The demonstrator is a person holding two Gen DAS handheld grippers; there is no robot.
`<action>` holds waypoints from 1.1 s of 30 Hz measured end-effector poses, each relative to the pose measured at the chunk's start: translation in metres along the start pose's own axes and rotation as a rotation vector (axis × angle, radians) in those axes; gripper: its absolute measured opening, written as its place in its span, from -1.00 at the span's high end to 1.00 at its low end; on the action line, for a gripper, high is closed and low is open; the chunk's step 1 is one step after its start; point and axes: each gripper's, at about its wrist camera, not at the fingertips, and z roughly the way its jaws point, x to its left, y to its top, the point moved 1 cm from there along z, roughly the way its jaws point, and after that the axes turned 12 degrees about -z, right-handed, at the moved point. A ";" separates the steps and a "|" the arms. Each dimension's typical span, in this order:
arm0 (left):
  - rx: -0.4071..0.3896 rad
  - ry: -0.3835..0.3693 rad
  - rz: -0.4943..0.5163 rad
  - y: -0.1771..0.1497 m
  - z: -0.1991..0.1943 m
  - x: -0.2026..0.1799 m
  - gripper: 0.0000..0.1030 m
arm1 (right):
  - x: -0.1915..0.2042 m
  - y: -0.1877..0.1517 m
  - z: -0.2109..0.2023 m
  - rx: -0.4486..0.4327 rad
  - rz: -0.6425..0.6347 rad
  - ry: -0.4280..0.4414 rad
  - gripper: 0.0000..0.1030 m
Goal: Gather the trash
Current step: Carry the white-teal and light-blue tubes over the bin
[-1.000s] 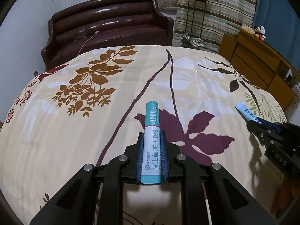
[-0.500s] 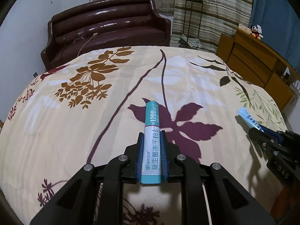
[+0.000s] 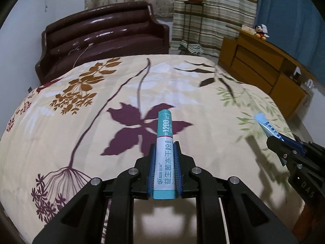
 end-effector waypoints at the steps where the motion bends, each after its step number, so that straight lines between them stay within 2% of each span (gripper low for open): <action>1: -0.003 -0.006 0.007 -0.001 -0.003 -0.005 0.65 | -0.003 -0.002 -0.005 -0.007 0.007 -0.006 0.70; 17: -0.044 -0.108 0.133 -0.020 -0.029 -0.094 0.65 | -0.070 -0.036 -0.066 -0.073 0.105 -0.132 0.70; 33: -0.029 -0.202 0.224 -0.041 -0.025 -0.181 0.65 | -0.149 -0.083 -0.100 -0.076 0.229 -0.286 0.70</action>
